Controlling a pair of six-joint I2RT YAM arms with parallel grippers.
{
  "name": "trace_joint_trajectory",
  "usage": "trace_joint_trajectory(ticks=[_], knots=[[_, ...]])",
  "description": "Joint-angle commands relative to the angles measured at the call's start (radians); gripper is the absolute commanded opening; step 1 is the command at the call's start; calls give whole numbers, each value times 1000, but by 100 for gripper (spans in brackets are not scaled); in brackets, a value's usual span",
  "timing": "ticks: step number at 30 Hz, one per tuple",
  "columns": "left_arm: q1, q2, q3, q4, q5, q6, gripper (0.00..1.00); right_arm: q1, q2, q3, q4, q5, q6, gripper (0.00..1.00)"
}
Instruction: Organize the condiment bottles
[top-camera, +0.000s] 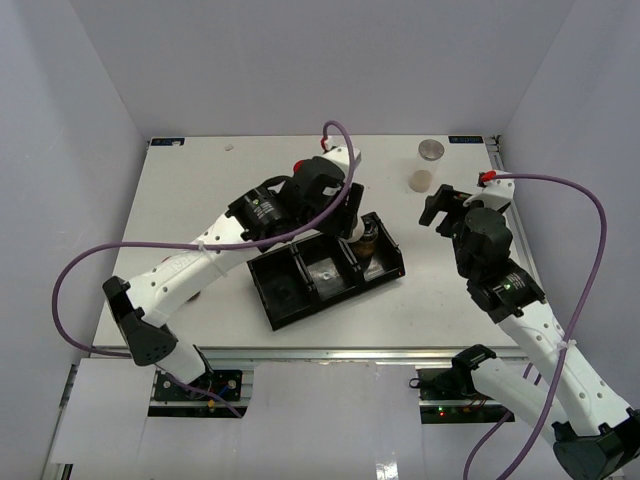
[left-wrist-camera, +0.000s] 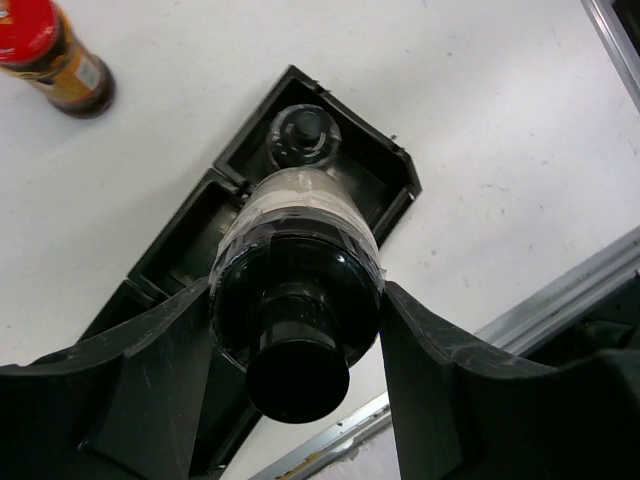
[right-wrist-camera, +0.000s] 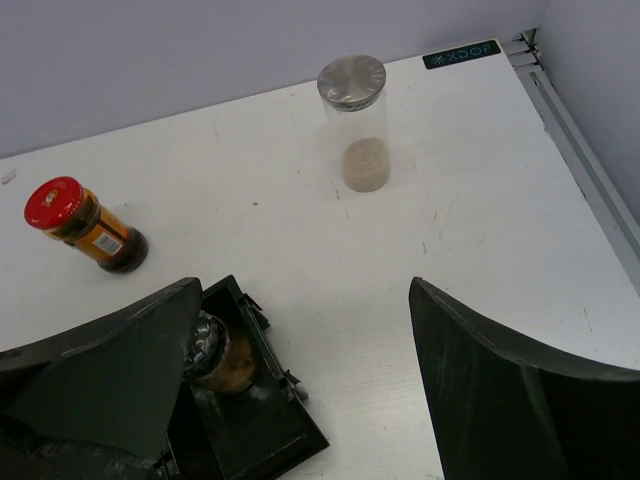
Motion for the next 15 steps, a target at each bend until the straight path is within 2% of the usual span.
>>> trace_joint_trajectory(ticks=[1,7,15], knots=[[-98,13,47,31,-131,-13,0,-12,-41,34,5,53,25,90],[-162,74,9,82,-135,-20,0,-14,-88,29,-1,93,51,90],[-168,188,30,167,-92,6,0,-15,-165,43,-9,216,56,90]])
